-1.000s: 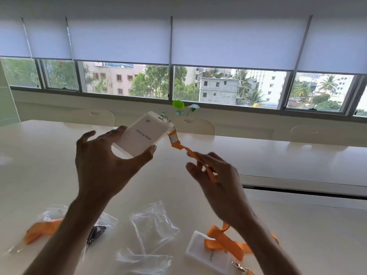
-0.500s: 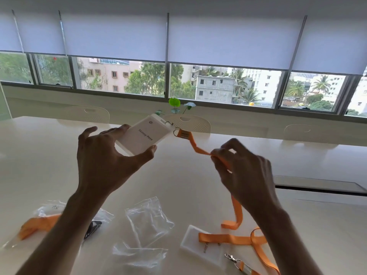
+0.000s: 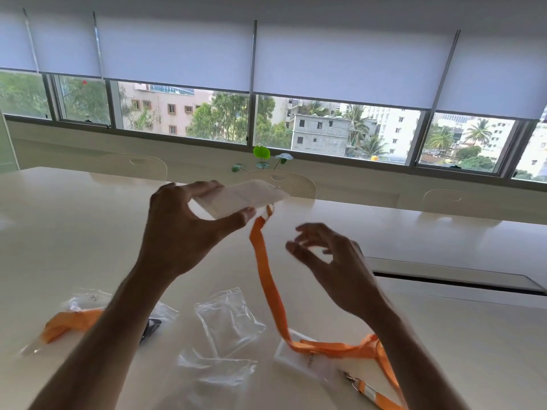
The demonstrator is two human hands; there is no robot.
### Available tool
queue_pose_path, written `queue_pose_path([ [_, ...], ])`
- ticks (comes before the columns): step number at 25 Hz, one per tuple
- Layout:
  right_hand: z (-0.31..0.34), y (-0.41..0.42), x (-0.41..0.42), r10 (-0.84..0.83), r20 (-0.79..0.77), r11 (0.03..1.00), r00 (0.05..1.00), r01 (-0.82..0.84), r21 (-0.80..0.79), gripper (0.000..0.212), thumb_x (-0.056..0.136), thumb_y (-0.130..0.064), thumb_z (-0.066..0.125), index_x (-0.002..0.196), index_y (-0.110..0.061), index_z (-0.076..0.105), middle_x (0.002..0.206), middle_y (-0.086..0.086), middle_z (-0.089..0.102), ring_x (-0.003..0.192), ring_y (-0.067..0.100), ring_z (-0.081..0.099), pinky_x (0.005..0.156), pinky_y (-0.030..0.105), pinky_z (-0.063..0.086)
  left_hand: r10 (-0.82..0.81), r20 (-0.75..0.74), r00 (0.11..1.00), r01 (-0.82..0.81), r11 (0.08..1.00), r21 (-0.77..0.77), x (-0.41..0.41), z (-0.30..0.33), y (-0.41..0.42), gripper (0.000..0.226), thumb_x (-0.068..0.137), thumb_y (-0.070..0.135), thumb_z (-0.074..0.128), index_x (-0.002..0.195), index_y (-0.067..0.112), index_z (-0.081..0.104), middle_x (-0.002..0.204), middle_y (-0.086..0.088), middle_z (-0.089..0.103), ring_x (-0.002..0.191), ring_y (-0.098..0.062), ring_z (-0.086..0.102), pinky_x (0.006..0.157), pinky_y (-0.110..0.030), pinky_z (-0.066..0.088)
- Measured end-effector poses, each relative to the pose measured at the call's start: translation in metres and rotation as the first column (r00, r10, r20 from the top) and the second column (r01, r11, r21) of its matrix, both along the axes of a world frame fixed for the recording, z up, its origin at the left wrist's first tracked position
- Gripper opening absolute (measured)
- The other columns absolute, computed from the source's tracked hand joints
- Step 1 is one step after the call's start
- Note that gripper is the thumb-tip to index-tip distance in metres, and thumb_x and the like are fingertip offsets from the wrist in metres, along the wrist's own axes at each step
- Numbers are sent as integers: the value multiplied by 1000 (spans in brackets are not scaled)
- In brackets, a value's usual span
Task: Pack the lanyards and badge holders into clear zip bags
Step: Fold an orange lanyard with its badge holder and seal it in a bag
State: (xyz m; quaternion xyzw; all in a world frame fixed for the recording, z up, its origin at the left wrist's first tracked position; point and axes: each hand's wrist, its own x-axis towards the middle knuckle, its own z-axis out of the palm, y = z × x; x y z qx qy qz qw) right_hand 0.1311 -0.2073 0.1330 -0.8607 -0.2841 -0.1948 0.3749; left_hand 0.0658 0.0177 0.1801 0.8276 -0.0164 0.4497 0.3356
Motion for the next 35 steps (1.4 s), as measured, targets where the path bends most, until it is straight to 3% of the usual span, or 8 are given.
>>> queue_pose_path([
  [5,15,24,18,454,-200,842,868,-345,415,27,90,-26,60,116,-19,62,110,0,69,101,4,66,85,18,51,-203,-52,978,201,979,-40,1,-4,-13,59,57,61,70,107,32,64,103,12,63,98,-12,56,69,-6,35],
  [10,28,5,27,339,-95,757,936,-212,618,11,85,-27,70,79,-19,75,67,-2,65,59,13,58,64,24,49,-279,91,956,291,945,-152,-3,5,9,45,53,67,73,93,46,67,90,28,69,90,5,61,75,-9,46],
  [19,23,-7,17,97,29,893,995,-100,439,15,83,-41,70,95,-32,71,65,-8,63,43,8,50,44,22,40,-223,149,963,250,948,-195,6,0,11,49,54,67,76,96,46,62,87,41,63,88,9,59,77,-11,45],
  [22,-5,8,-8,-82,335,995,939,57,82,20,96,-41,55,105,-29,67,86,-10,72,56,5,62,53,29,52,-189,132,973,214,954,-209,10,-5,7,58,55,58,79,106,36,63,93,29,63,91,-1,59,80,-17,45],
  [26,-20,28,-45,78,451,909,889,122,-398,13,97,-23,58,110,-21,57,79,-5,67,49,11,58,49,30,53,-47,78,996,41,996,77,11,-13,-6,69,60,56,74,118,19,63,106,0,70,94,-19,58,98,-29,40],
  [29,8,26,-63,139,199,922,970,-54,-383,8,100,-29,48,99,-30,56,73,-10,64,49,7,54,48,26,48,24,73,997,-52,911,409,14,-19,-9,71,65,55,74,119,11,61,111,-6,70,104,-27,64,113,-45,18],
  [32,46,17,-60,335,-256,942,907,-325,80,26,100,-13,48,88,-27,67,62,-7,59,48,6,53,46,20,45,-37,107,994,-33,806,590,18,-24,-15,70,65,47,82,119,7,62,113,-7,69,109,-27,64,113,-51,18],
  [35,81,3,-38,401,-368,912,839,-330,243,22,98,-7,51,89,-15,69,66,1,62,49,10,57,50,21,48,-147,89,985,50,740,671,21,-32,-28,74,59,41,89,120,6,64,117,-10,68,112,-28,63,111,-58,23],
])
